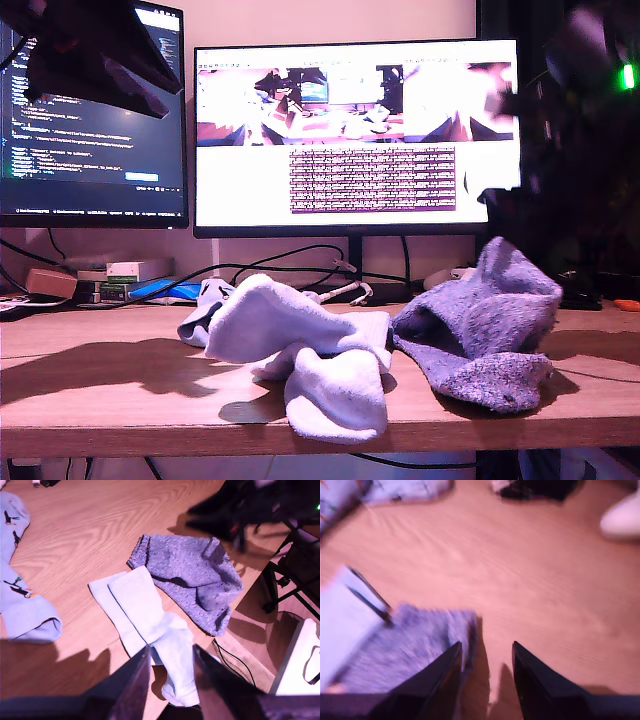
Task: Pair up the socks based on colour and pattern, by placing them on top of one another
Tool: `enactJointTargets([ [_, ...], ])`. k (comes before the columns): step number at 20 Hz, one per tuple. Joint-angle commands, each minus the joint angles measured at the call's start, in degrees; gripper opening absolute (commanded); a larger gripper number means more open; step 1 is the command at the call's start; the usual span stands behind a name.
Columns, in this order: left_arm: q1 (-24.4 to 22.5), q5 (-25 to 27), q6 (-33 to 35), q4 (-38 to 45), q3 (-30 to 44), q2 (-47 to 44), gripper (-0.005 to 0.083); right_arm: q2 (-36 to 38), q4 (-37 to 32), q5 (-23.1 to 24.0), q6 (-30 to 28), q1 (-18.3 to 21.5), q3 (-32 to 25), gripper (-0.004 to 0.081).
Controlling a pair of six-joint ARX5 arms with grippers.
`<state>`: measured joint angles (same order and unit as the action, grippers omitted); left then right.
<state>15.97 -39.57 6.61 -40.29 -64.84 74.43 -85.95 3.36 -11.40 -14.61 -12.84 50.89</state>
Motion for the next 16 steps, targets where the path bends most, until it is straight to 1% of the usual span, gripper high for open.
enactJointTargets([
  [1, -0.04, -0.42, 0.55, 0.42, -0.66, -0.17, 0.0231, 1.99, 2.82, 0.02, 0.87, 0.17, 1.77, 0.028],
  [3, -0.04, -0.42, 0.55, 0.39, -0.66, -0.17, 0.0231, 3.8, 9.18, -0.07, 1.99, 0.63, 3.48, 0.028],
  [6, -0.04, -0.42, 0.55, 0.37, -0.66, -0.17, 0.0231, 7.17, 20.74, -0.72, 8.37, 0.63, 5.03, 0.028],
  [7, -0.04, -0.42, 0.55, 0.37, -0.66, -0.17, 0.0231, 8.15, 25.0, -1.05, 11.89, 0.61, 5.42, 0.028],
  [8, -0.04, -0.42, 0.55, 0.39, -0.66, -0.17, 0.0231, 8.55, 28.48, -2.99, 15.32, 0.59, 5.51, 0.028],
  [10, -0.04, -0.42, 0.57, 0.48, -0.66, -0.17, 0.0231, 8.37, 36.02, -7.98, 17.81, 0.57, 5.46, 0.028],
  [12, -0.04, -0.44, 0.55, 0.72, -0.66, -0.17, 0.0231, 7.67, 39.39, -10.08, 19.02, -0.39, 5.46, 0.0281],
  [15, -0.04, -0.44, 0.52, 0.76, -0.66, -0.17, 0.0231, 6.36, 40.33, -11.43, 21.7, -1.07, 5.46, 0.0286],
  [16, -0.04, -0.44, 0.52, 0.63, -0.66, -0.17, 0.0231, 5.81, 40.76, -11.54, 22.18, -1.09, 5.44, 0.0301],
])
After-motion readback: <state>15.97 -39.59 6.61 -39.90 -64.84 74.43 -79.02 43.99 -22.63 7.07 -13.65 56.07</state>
